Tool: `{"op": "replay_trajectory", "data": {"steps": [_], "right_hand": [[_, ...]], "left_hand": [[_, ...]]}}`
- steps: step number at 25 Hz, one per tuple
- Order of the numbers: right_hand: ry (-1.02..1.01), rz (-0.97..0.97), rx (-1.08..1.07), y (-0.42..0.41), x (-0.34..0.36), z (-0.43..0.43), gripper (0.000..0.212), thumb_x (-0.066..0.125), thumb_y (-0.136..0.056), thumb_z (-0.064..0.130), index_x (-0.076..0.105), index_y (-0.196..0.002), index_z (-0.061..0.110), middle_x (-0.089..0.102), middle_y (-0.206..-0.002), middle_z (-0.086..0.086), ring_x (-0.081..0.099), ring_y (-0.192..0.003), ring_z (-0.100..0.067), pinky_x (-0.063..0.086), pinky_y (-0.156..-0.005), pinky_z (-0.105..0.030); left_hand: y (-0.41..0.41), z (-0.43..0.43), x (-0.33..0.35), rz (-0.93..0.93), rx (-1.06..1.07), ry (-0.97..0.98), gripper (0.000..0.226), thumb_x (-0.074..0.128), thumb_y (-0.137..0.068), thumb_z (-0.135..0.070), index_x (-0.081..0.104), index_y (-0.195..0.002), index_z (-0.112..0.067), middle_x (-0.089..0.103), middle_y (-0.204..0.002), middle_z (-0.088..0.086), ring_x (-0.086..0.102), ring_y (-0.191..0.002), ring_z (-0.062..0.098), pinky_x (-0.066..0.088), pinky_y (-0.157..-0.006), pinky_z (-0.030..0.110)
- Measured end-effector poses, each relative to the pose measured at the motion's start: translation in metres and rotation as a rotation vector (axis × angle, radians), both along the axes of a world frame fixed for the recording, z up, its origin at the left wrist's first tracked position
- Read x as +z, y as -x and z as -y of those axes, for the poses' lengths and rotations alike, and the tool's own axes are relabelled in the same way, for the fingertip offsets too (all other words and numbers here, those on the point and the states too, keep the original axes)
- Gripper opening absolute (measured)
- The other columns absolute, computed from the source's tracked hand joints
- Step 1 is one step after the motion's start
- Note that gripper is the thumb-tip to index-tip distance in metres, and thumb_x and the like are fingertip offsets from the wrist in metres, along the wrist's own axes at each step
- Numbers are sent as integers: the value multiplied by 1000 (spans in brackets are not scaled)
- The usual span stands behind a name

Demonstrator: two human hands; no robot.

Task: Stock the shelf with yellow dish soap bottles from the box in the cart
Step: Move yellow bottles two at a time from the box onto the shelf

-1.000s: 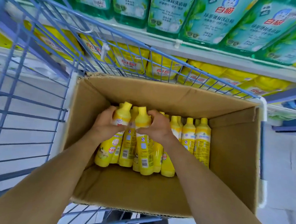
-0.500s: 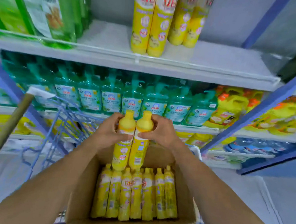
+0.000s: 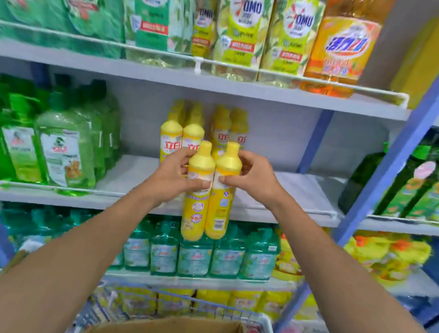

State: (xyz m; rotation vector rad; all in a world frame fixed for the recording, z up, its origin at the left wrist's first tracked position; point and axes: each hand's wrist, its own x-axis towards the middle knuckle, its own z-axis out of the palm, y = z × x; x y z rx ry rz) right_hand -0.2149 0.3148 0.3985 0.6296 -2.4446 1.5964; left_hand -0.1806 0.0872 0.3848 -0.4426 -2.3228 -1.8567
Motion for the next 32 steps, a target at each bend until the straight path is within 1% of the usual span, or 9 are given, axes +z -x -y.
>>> {"op": "replay_trajectory", "data": {"steps": [6,10,13,16,20,24,27,30,32], "right_hand": [[86,-63,10,75,43,-41,60,88,-68,-1,65,-122,4,75,-109,-12,70,-92,-16,59,-88,-34],[74,-3,49,107,19,-57,56,85,-70,-7,64,-120,4,73,-105,-7,69,-88,-11,56,-81,-23],[125,57,76,122,0,-63,61,83,-73,-7,61,-128,4,73,-117,-10,71,-97,-14,56,-85,-24],[228,107,79,125,-12,-59,70,86,-74,0,53,-135,9,69,-127,-6,69,-114,-19,56,-96,-34],[334,86,-32,116,-27,-42,78,96,-62,26,53,-127,17,71,-121,-1,70,-111,-14,58,-94,-34],[273,70,-80,116,-28,-49,58,91,-72,23,62,-122,13,75,-113,2,72,-103,-11,58,-85,-26],[150,104,103,122,-24,-64,47,77,-88,17,61,-131,13,72,-124,0,67,-117,-16,54,-96,-29],[142,129,181,118,-25,-66,50,70,-93,17,54,-141,14,67,-133,1,63,-124,-14,52,-102,-30],[198,116,82,108,-38,-56,60,79,-86,22,52,-139,17,67,-130,5,64,-118,-5,55,-99,-27]], "left_hand": [[69,-51,45,-104,59,-27,65,87,-70,2,51,-124,-5,69,-117,9,69,-104,17,59,-85,27],[104,-73,21,-102,112,-20,62,86,-70,4,52,-121,-6,69,-114,5,67,-102,12,57,-86,25],[117,-79,3,-79,139,-53,64,86,-73,-1,52,-126,-10,67,-122,4,66,-113,12,56,-94,29],[119,-77,-5,-71,134,-100,65,85,-76,-7,52,-130,-16,67,-125,-4,65,-115,6,55,-94,27],[107,-81,-43,-7,237,-176,66,87,-75,-11,51,-130,-17,69,-122,-3,67,-112,8,56,-95,34],[100,-86,-74,-26,311,-147,52,87,-76,-20,59,-119,-16,71,-116,-3,68,-108,11,57,-94,34],[105,-77,-70,-20,278,-85,48,85,-78,-27,63,-121,-20,72,-114,-8,68,-105,7,58,-92,33],[107,-73,-68,-6,245,-59,49,83,-80,-27,62,-124,-22,72,-116,-10,67,-107,6,56,-94,33],[106,-76,-71,-3,247,-61,53,83,-81,-23,60,-128,-20,71,-119,-10,66,-109,4,56,-94,28]]}}
